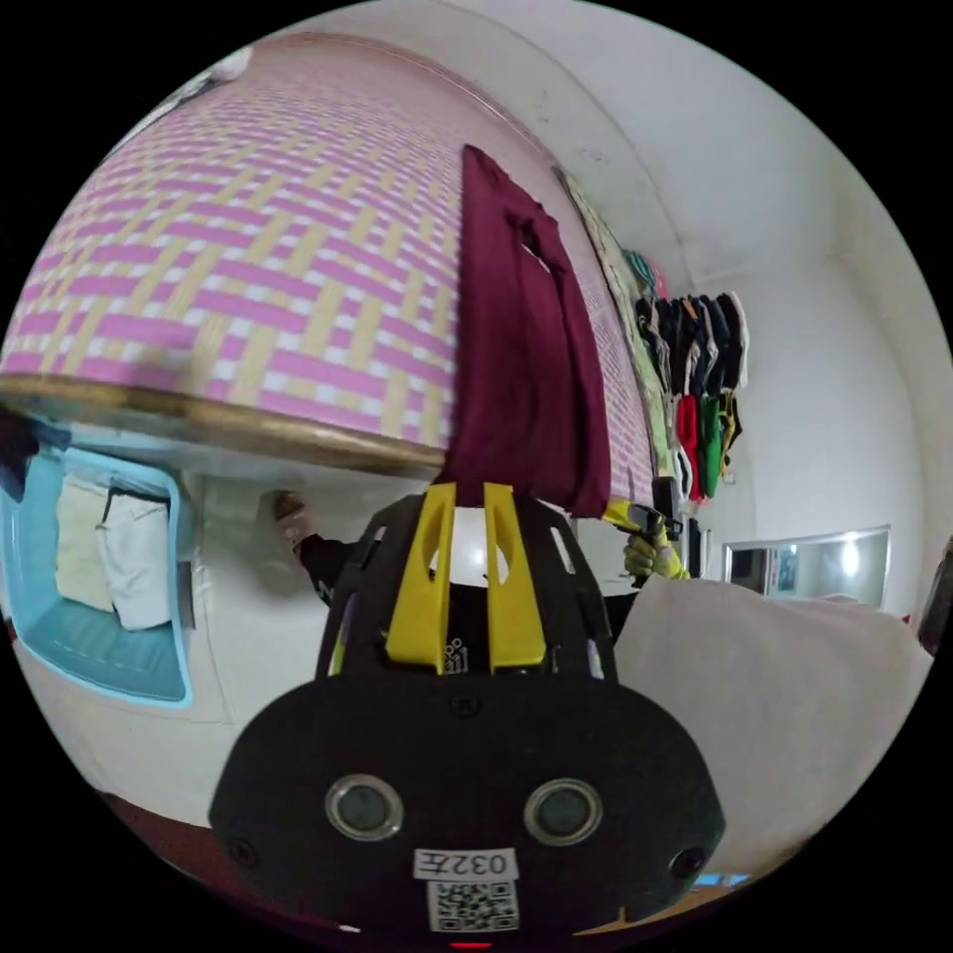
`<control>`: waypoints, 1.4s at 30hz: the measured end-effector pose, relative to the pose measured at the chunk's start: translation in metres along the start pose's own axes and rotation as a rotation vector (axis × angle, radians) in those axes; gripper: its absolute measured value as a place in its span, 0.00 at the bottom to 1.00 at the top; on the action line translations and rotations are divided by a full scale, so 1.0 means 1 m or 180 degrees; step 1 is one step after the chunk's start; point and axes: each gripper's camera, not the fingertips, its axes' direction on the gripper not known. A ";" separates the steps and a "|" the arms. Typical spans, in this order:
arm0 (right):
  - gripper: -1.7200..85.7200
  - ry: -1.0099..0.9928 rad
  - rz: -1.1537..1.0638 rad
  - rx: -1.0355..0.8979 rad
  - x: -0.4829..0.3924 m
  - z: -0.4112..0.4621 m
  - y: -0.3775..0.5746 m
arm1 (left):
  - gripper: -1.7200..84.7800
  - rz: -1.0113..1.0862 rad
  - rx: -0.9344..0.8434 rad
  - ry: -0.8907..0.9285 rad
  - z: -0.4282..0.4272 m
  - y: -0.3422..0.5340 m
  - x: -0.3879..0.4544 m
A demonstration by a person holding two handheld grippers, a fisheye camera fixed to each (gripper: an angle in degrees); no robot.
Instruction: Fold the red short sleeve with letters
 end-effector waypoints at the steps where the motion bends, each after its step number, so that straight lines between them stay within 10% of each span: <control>1: 0.11 -0.0078 -0.0008 -0.0008 0.004 -0.001 -0.001 | 0.08 -0.0082 -0.0052 0.0106 0.001 0.005 -0.020; 33: 0.02 -0.0060 -0.0326 -0.0862 -0.013 -0.024 0.010 | 0.01 0.0295 -0.0387 0.1511 0.043 0.097 -0.148; 42: 0.02 -0.0512 -0.0555 -0.0377 -0.054 -0.090 -0.071 | 0.01 0.0457 -0.0236 0.1779 0.000 -0.020 -0.134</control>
